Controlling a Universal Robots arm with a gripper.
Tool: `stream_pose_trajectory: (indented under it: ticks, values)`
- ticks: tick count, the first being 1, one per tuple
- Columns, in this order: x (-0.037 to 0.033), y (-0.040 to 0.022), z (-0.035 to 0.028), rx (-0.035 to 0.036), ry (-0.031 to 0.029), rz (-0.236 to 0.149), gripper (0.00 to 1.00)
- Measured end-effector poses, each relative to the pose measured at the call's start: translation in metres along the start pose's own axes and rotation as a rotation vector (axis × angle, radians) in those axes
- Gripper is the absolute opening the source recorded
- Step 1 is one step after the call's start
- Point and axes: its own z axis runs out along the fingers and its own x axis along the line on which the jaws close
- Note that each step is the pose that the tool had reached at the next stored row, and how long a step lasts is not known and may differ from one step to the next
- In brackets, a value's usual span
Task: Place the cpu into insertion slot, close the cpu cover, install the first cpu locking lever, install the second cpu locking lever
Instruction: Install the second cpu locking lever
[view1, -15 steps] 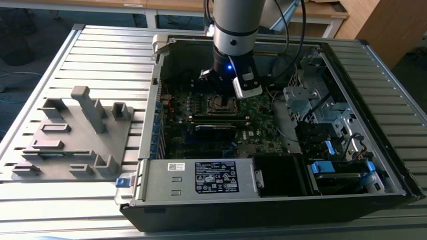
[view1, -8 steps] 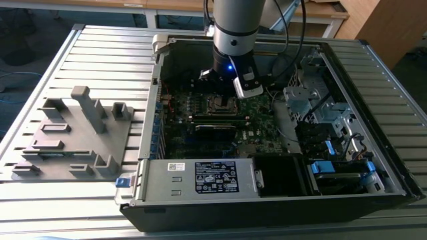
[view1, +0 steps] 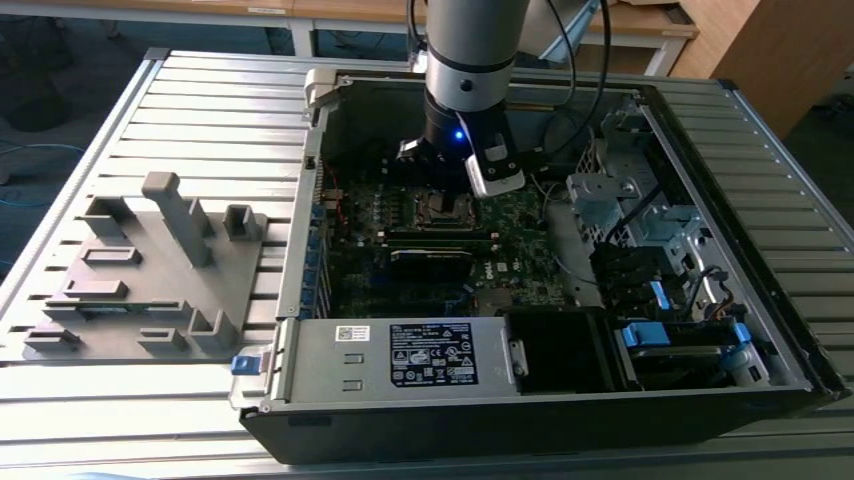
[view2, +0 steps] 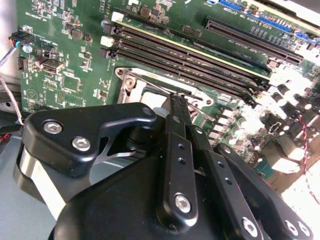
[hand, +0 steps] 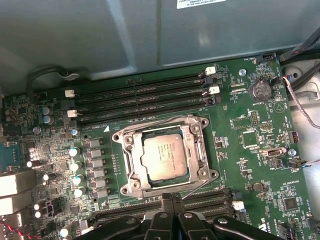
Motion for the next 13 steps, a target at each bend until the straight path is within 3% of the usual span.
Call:
stream_pose_trajectory:
  ticks: [13]
  values:
    - [0.0018, -0.0004, 0.0007, 0.0003, -0.0001, 0.000, 0.11]
